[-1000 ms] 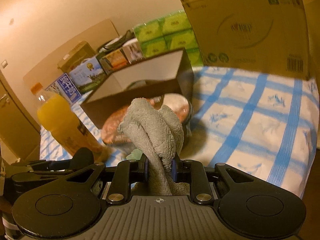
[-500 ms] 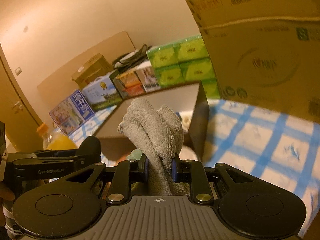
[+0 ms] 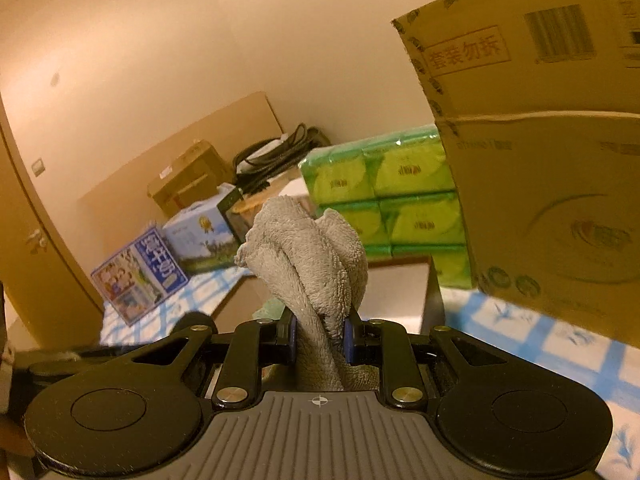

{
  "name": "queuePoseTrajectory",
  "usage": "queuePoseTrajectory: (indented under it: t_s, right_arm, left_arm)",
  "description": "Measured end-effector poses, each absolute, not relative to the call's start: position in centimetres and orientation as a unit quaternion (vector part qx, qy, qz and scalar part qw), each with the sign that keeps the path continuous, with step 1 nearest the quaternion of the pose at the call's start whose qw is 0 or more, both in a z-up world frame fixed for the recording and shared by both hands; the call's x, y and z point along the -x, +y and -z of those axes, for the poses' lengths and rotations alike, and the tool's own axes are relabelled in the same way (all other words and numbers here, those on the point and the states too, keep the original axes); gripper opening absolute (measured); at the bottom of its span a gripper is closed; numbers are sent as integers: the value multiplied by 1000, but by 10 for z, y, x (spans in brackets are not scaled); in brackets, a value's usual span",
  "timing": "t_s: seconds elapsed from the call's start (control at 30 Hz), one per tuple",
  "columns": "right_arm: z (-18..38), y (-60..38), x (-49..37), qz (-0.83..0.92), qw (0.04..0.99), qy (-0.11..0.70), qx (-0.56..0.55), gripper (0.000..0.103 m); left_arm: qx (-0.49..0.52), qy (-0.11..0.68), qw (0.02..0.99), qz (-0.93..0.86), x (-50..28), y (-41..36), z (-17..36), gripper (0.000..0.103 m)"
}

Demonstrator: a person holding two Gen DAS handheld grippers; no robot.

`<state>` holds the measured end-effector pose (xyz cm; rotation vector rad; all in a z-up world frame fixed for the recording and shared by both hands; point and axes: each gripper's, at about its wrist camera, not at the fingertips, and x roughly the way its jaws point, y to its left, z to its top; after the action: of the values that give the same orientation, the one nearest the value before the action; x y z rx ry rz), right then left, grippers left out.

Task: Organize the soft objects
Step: 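Carry the towel and black pad over the box and open both tools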

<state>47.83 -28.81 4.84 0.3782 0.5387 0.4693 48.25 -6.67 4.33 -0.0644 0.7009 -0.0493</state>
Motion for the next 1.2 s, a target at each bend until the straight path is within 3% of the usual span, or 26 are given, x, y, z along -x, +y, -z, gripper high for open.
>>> queuePoseTrajectory:
  t_s: [0.57,0.63,0.7,0.73,1.2]
  right_arm:
    - [16,-265,-582,-211,909,313,-179,23]
    - [22,-263,-588,-205,909,319,-175,41]
    - [26,-262,-590,-196,909,324,-173,54]
    - [27,-262,-591,-196,910,323,-172,56]
    - [32,-277,-574,-172,922,332,-101,56]
  left_arm:
    - [44,382,923,-14,-546,-74,2,62]
    - [48,386,921,-16,-552,-73,5,62]
    - [48,388,920,-17,-556,-73,9,62]
    - [45,389,920,-18,-557,-74,10,62]
    - [44,391,920,-8,-575,-84,19,63]
